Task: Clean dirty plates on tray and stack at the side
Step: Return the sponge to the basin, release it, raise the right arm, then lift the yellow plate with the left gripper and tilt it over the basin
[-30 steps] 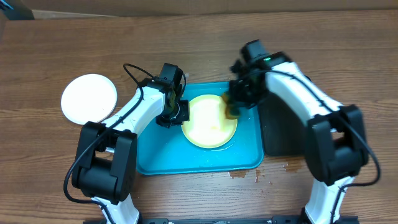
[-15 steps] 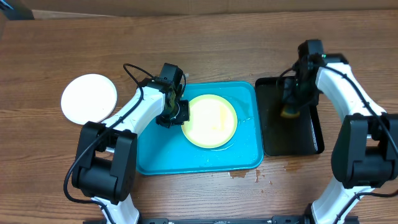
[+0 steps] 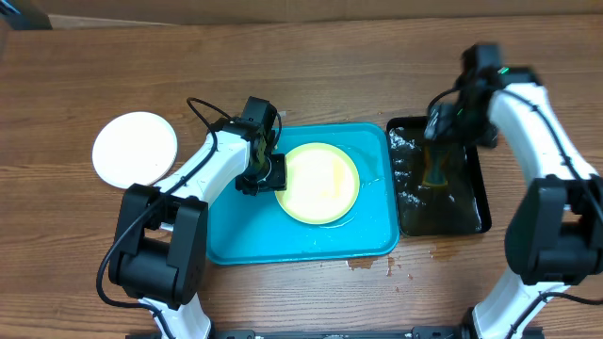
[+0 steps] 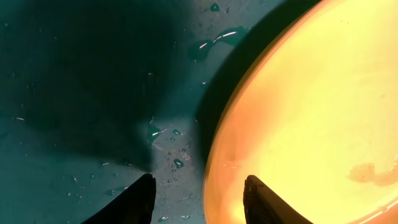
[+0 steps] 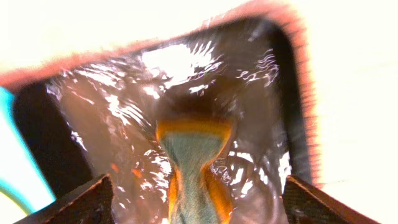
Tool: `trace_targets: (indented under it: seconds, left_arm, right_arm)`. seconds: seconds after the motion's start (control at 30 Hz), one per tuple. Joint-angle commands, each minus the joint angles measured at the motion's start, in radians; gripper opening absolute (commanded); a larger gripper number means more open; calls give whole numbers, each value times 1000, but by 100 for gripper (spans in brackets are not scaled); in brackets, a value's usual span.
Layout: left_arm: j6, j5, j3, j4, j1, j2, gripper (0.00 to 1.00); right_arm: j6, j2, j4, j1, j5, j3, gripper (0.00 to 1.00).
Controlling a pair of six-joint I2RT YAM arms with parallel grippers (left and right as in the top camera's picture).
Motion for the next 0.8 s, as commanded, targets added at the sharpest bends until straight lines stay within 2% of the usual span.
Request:
trace_targets:
  seconds: [0.0, 0.1, 0.33, 0.47, 0.53, 0.57, 0.77]
  left_arm:
    - [4, 2, -4, 2, -12, 4, 47]
    - [1, 2, -6, 12, -24, 4, 47]
    - [-14, -19, -29, 73, -79, 5, 38]
    - [-36, -124, -34, 71, -105, 10, 23]
    - [-36, -143, -34, 64, -106, 10, 7]
    - [-36, -141, -34, 64, -105, 10, 4]
    - [-3, -119, -18, 35, -95, 8, 4]
  right_arm:
    - [5, -26, -15, -130, 16, 131, 100]
    - [5, -26, -9, -221, 16, 140, 100]
    - [5, -25, -6, -373, 16, 140, 100]
    - [5, -25, -6, -417, 16, 140, 100]
    - [5, -25, -6, -426, 16, 140, 100]
    - [5, -25, -6, -429, 16, 140, 100]
    - [5, -25, -6, -429, 16, 140, 100]
